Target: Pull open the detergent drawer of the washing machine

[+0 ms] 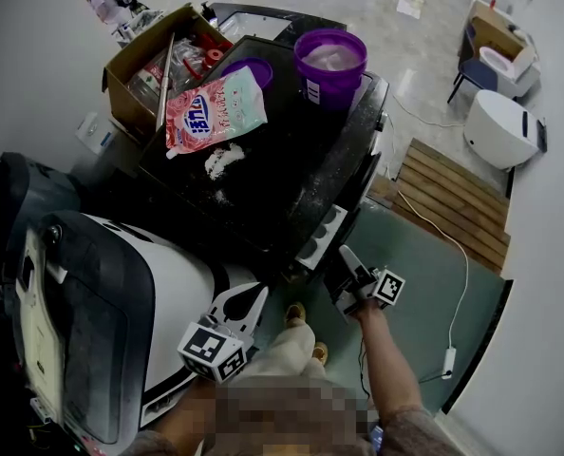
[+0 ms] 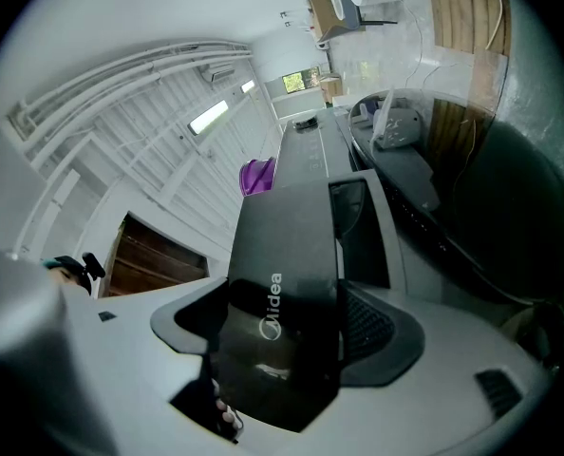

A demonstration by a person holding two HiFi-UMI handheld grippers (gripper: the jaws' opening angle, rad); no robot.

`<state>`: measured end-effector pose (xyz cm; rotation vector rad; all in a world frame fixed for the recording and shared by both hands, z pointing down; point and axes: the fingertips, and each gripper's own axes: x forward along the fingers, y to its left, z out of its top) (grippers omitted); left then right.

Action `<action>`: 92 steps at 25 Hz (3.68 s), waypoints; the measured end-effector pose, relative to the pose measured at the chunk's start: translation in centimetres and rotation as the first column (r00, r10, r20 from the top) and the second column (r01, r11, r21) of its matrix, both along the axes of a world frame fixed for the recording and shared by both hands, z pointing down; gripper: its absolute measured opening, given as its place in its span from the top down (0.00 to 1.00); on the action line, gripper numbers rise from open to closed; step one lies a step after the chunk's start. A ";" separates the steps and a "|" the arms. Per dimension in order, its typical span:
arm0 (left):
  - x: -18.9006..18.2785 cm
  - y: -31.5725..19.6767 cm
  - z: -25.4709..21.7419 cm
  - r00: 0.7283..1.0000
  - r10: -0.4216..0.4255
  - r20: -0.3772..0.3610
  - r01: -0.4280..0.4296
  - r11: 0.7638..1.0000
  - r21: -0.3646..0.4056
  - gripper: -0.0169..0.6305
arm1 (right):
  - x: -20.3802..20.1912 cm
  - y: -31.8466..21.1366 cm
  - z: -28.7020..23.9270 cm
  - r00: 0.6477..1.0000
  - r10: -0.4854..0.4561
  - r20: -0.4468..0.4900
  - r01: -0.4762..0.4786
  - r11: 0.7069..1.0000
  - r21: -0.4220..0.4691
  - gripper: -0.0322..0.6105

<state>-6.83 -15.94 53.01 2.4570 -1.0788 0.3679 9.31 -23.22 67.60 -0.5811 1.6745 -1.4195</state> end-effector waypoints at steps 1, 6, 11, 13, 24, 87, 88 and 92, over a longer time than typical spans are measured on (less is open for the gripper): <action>-0.1 0.1 0.0 1.000 -0.001 0.001 0.001 1.000 0.000 0.94 | 0.0 0.0 0.0 1.000 -0.002 0.001 0.002 1.000 0.000 0.41; -0.7 0.2 0.1 1.000 -0.009 0.008 0.009 1.000 -0.003 0.94 | 0.2 0.1 -0.1 1.000 -0.009 0.006 0.009 1.000 0.003 0.42; -0.6 0.1 0.1 1.000 -0.006 0.006 0.006 1.000 -0.001 0.94 | 0.4 0.3 0.0 1.000 -0.020 0.006 0.020 1.000 0.001 0.42; -0.6 0.1 0.0 1.000 -0.005 0.006 0.005 1.000 -0.001 0.94 | 0.5 0.5 0.0 1.000 -0.027 0.004 0.027 1.000 0.003 0.43; -0.1 0.2 0.2 1.000 0.005 0.008 -0.005 1.000 -0.007 0.94 | 2.9 2.2 0.0 1.000 -0.005 0.029 0.005 1.000 0.017 0.44; 8.5 0.2 -4.9 0.970 0.187 -0.156 -0.185 0.982 0.026 0.94 | 13.7 11.2 -14.9 0.878 0.182 -0.443 -0.117 0.979 0.169 0.44; 8.7 0.0 -5.2 0.968 0.193 -0.158 -0.191 0.981 0.030 0.94 | 13.9 11.3 -15.7 0.867 0.200 -0.457 -0.130 0.975 0.181 0.45; 9.6 -0.6 -6.4 0.962 0.219 -0.162 -0.214 0.976 0.050 0.94 | 14.3 11.9 -18.3 0.792 0.287 -0.539 -0.203 0.956 0.212 0.46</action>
